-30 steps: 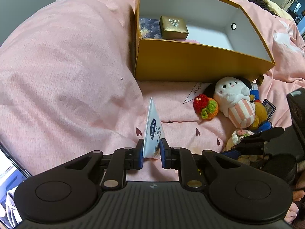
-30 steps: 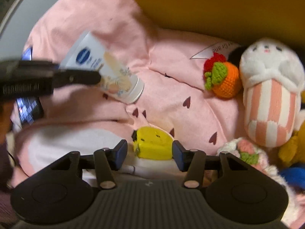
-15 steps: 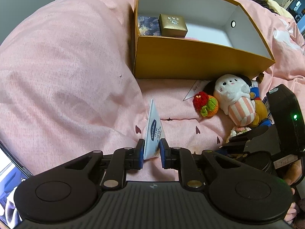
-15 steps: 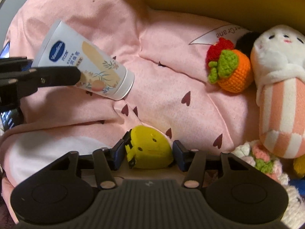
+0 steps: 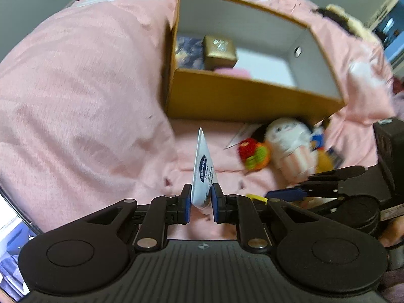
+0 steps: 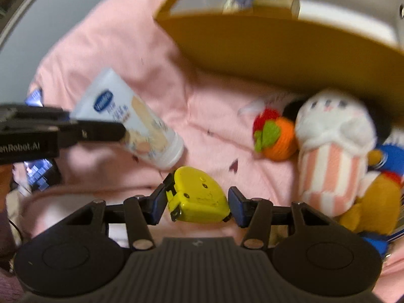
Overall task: Organize objects
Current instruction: 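Carry the Vaseline tube and tape measure into the orange box and open both tools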
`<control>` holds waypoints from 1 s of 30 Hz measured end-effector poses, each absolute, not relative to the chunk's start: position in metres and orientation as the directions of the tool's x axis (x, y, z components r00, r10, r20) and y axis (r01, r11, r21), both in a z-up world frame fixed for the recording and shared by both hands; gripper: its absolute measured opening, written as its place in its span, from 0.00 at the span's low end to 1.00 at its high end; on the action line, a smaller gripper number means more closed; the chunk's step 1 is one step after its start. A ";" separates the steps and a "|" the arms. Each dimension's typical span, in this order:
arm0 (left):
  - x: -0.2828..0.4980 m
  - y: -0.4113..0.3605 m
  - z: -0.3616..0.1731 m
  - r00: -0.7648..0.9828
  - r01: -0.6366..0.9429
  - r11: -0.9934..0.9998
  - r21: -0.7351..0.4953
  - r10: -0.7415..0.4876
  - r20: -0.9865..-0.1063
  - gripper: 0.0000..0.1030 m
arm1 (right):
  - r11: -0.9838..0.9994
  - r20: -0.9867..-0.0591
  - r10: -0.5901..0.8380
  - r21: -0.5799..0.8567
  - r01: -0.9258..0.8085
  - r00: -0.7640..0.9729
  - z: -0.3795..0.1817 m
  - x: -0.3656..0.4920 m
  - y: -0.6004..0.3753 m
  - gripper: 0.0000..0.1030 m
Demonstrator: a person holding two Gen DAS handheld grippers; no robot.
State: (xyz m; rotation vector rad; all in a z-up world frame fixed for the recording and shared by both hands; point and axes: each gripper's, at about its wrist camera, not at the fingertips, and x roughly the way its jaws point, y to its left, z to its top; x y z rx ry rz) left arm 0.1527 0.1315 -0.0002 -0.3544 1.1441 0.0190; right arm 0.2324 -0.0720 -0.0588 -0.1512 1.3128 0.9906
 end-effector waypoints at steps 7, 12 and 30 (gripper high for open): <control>0.163 0.131 0.043 0.509 -0.139 0.938 -0.319 -0.209 -0.835 0.16 | 0.572 -0.788 0.615 0.423 -0.703 0.027 -0.005 0.255 -0.084 0.53; 0.186 0.124 0.076 0.574 -0.065 0.968 -0.244 -0.164 -0.802 0.16 | 0.556 -0.738 0.670 0.428 -0.712 0.080 0.030 0.277 -0.092 0.53; 0.362 0.111 0.047 0.565 0.260 0.952 0.163 -0.013 -0.825 0.16 | 0.679 -0.756 0.632 0.433 -0.593 0.171 0.005 0.440 -0.054 0.53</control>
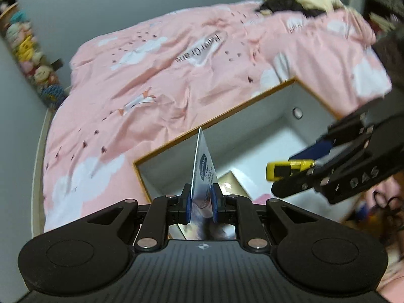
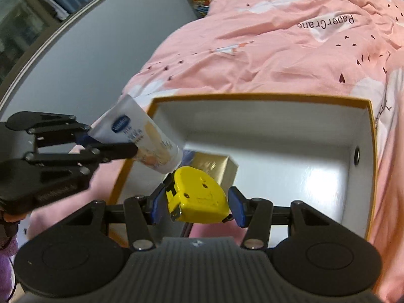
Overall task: Organize objects
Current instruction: 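Carry the Vaseline tube and tape measure into the orange box and open both tools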
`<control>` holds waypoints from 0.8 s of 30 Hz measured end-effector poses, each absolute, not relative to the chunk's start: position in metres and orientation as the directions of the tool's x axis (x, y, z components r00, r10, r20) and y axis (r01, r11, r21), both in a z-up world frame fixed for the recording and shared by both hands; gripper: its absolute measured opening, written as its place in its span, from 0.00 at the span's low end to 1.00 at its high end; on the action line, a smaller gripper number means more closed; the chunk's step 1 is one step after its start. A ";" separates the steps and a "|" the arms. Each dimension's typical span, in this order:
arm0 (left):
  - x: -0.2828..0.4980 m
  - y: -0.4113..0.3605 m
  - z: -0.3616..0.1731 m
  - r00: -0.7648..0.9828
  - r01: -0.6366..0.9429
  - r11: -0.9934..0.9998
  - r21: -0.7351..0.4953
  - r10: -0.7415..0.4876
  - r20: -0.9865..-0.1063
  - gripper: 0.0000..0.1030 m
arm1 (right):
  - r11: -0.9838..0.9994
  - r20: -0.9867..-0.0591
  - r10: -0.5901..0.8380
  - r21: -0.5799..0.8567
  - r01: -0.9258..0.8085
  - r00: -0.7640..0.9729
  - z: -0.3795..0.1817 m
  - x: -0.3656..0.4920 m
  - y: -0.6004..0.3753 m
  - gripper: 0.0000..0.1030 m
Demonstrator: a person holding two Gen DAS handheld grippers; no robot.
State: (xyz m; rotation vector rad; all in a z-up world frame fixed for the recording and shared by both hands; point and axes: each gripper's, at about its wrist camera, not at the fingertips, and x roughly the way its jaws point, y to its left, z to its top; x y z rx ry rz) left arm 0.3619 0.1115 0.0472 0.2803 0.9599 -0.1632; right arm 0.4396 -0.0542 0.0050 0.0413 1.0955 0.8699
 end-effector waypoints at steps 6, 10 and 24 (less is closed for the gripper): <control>0.392 0.114 0.014 0.558 0.354 0.893 0.277 0.036 -0.829 0.16 | 0.700 -0.778 0.608 0.430 -0.570 0.160 -0.015 0.471 -0.039 0.53; 0.401 0.114 -0.004 0.572 0.410 0.846 0.341 0.052 -0.818 0.17 | 0.702 -0.785 0.600 0.425 -0.571 0.153 -0.022 0.480 -0.031 0.53; 0.405 0.132 -0.019 0.598 0.363 0.857 0.366 0.087 -0.797 0.26 | 0.707 -0.806 0.568 0.376 -0.599 0.164 -0.030 0.497 0.002 0.53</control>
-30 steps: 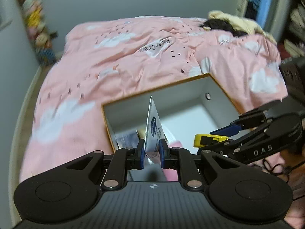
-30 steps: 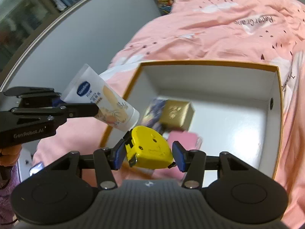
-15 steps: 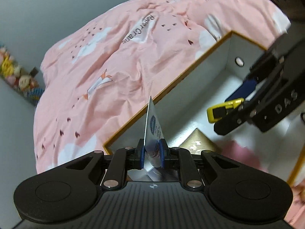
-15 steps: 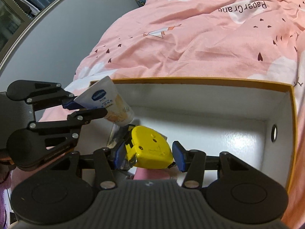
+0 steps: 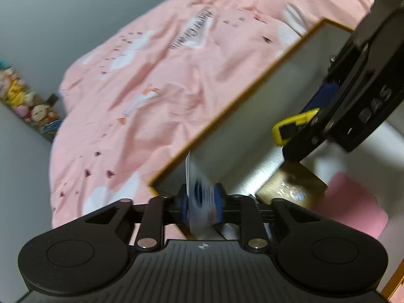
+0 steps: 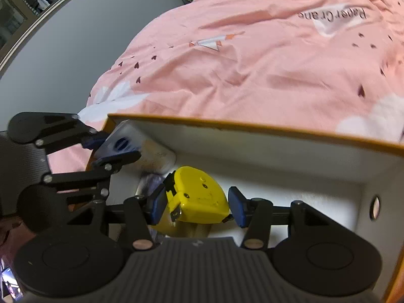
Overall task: Organize objects
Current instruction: 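Carry the Vaseline tube and tape measure into the orange box and open both tools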
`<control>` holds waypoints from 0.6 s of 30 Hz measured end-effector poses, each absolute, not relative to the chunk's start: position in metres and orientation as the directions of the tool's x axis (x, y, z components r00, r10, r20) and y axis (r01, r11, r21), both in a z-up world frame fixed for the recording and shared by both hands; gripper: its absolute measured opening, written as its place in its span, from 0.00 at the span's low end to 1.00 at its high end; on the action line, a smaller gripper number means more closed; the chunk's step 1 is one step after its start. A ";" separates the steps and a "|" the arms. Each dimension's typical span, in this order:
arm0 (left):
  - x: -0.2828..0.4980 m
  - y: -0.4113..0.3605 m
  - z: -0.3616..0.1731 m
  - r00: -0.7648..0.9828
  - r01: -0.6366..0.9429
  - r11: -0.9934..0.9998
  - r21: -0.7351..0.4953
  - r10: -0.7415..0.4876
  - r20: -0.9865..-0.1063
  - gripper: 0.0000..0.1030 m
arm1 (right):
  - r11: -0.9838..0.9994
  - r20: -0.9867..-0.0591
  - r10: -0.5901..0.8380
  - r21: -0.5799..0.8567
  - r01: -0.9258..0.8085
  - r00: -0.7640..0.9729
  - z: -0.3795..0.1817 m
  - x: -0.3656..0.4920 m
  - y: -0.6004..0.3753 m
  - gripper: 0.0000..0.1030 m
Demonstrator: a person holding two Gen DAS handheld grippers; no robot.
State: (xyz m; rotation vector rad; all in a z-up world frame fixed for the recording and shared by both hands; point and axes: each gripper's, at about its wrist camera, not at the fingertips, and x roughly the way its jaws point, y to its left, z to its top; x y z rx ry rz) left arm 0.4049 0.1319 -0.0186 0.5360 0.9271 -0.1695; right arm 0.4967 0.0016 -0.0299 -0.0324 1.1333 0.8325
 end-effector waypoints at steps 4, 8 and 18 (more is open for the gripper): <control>0.393 0.140 -0.003 0.643 0.278 0.913 0.299 0.055 -0.764 0.27 | 0.707 -0.822 0.545 0.343 -0.618 0.167 -0.034 0.499 0.024 0.53; 0.375 0.143 0.011 0.684 0.211 0.945 0.251 0.041 -0.729 0.27 | 0.716 -0.837 0.523 0.328 -0.616 0.163 -0.041 0.503 0.041 0.53; 0.351 0.166 0.020 0.649 0.056 0.990 0.127 0.061 -0.759 0.27 | 0.730 -0.868 0.464 0.263 -0.631 0.174 -0.060 0.505 0.072 0.53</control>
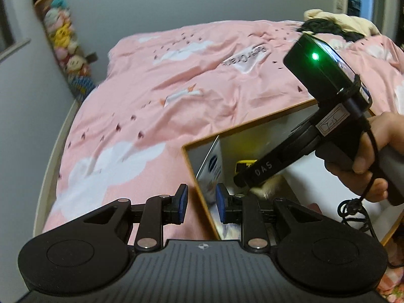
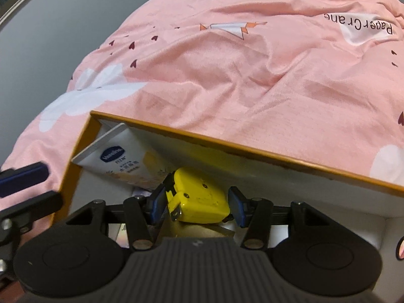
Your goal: Organize objects
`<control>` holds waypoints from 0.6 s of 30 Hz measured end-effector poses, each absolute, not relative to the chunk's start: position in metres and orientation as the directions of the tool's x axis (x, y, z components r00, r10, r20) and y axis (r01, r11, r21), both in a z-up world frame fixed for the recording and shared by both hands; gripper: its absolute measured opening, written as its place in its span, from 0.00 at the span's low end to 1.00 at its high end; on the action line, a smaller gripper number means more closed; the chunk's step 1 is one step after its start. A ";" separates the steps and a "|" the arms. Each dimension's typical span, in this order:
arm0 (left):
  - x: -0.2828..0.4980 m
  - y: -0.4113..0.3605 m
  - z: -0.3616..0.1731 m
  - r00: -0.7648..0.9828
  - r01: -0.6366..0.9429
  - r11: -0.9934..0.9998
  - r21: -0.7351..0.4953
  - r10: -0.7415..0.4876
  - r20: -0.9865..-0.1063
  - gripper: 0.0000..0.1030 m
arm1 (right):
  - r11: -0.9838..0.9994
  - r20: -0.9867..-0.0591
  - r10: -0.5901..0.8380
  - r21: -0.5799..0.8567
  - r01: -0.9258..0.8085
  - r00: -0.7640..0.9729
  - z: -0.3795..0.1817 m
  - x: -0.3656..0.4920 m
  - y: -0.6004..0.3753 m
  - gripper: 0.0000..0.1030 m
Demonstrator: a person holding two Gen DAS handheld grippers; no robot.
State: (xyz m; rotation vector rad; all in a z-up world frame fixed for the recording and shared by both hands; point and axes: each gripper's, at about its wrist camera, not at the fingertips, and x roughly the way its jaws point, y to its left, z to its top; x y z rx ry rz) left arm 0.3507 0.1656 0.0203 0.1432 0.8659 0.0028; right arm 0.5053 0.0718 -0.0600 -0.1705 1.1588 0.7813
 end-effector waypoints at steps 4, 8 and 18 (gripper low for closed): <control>0.339 0.178 0.020 0.622 0.013 0.998 0.068 0.045 -0.782 0.27 | 0.723 -0.865 0.478 0.291 -0.626 0.150 -0.065 0.506 0.073 0.54; 0.330 0.179 0.020 0.609 -0.002 0.999 0.046 0.037 -0.792 0.27 | 0.719 -0.844 0.516 0.333 -0.611 0.148 -0.057 0.506 0.070 0.60; 0.302 0.167 0.036 0.600 -0.014 0.999 -0.038 -0.022 -0.800 0.27 | 0.727 -0.833 0.520 0.318 -0.609 0.187 -0.032 0.496 0.047 0.51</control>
